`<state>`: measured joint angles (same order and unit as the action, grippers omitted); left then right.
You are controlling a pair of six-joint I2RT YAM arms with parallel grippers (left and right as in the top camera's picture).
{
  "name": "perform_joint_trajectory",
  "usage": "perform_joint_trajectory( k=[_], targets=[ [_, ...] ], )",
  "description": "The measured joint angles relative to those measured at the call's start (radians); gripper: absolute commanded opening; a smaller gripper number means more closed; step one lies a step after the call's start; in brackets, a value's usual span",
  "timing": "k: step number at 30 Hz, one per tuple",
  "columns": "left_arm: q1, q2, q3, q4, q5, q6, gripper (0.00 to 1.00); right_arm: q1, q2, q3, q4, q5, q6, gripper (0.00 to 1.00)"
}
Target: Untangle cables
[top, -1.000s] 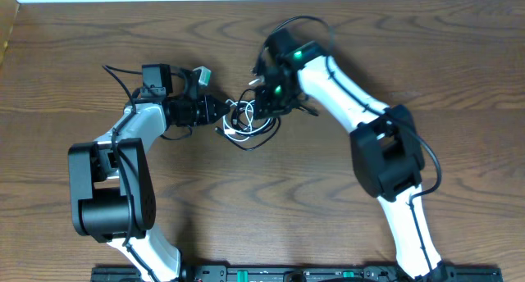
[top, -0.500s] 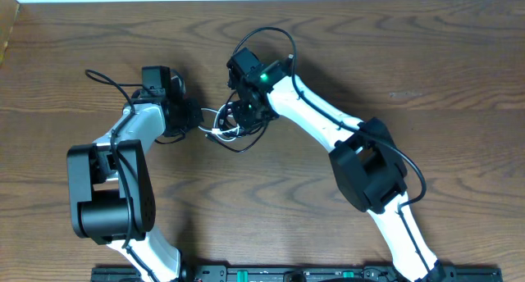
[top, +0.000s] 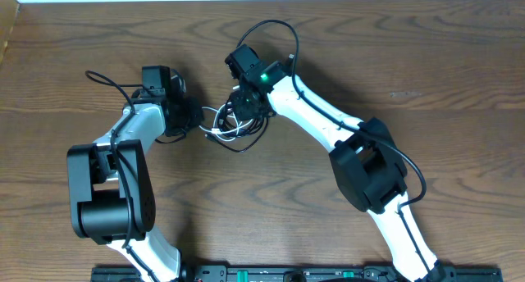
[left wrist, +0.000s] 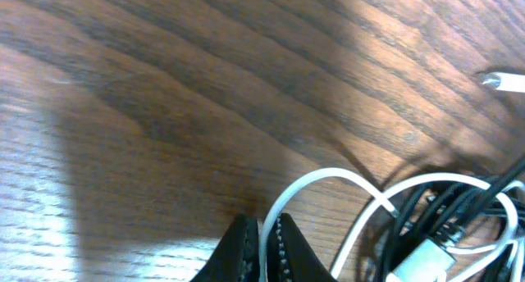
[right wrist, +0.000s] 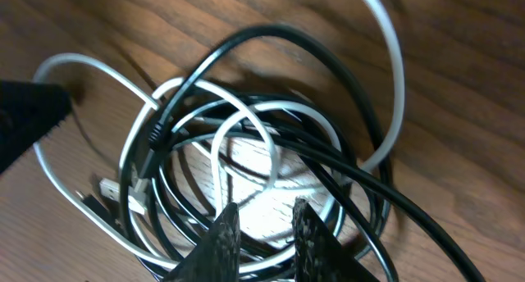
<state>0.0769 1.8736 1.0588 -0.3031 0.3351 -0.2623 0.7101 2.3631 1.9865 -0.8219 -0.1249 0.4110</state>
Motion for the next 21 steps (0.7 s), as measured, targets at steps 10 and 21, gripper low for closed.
perform_joint_trajectory(
  k=[10,21],
  targets=[
    [0.000,0.000,0.000,0.001,0.011,0.000,0.14,0.029,0.000,-0.003,0.042,0.003,0.007,0.17],
    [0.000,0.000,0.000,0.001,0.011,0.000,0.15,0.037,0.000,-0.152,0.240,0.010,0.011,0.19]
  ],
)
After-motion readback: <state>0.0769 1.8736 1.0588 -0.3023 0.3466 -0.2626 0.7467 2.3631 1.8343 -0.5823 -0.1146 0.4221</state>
